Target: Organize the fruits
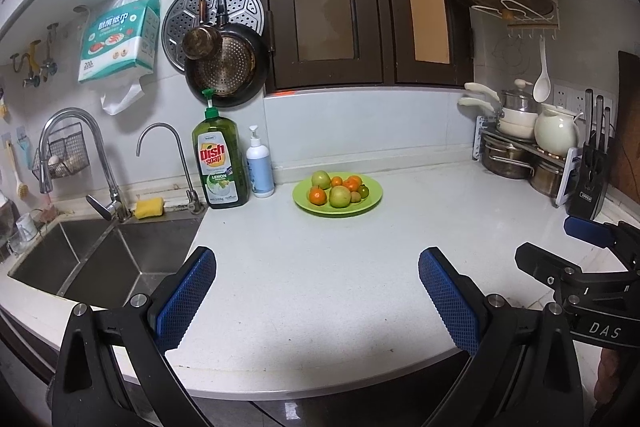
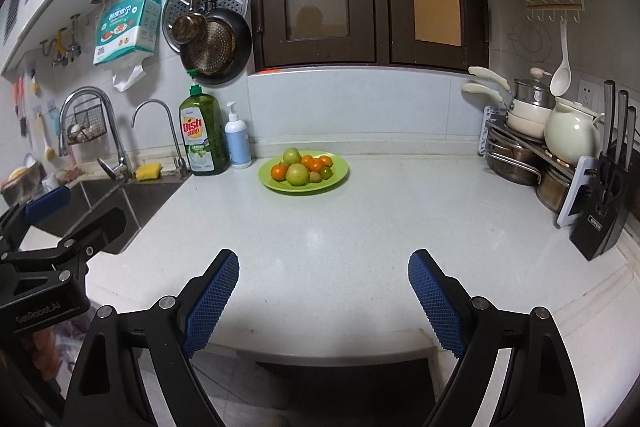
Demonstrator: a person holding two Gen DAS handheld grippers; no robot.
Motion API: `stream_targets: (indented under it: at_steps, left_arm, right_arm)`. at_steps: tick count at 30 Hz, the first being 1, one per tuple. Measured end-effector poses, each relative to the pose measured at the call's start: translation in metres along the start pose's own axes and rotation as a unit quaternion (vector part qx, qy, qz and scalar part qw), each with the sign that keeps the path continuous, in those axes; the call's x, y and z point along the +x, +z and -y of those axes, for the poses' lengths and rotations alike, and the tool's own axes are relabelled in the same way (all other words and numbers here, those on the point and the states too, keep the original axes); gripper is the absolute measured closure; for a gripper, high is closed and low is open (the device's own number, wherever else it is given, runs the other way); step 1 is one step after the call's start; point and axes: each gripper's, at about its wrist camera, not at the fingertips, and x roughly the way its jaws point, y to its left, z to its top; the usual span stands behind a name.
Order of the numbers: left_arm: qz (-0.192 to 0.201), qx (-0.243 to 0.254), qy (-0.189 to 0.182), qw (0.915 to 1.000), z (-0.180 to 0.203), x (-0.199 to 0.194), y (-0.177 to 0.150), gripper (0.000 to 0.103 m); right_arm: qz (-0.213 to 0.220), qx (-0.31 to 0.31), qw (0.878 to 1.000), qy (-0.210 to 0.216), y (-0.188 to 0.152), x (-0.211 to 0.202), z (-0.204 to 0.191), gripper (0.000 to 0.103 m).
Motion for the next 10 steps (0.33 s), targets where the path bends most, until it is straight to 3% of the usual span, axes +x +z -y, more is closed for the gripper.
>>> stream_targets:
  at_steps: [10]
  left_arm:
    - [0.001,-0.004,0.003,1.0000,-0.0020,-0.0006,-0.0005,0.000]
  right_arm:
    - [-0.001,0.003,1.000,0.003,0.0003,-0.0008,0.0035,0.016]
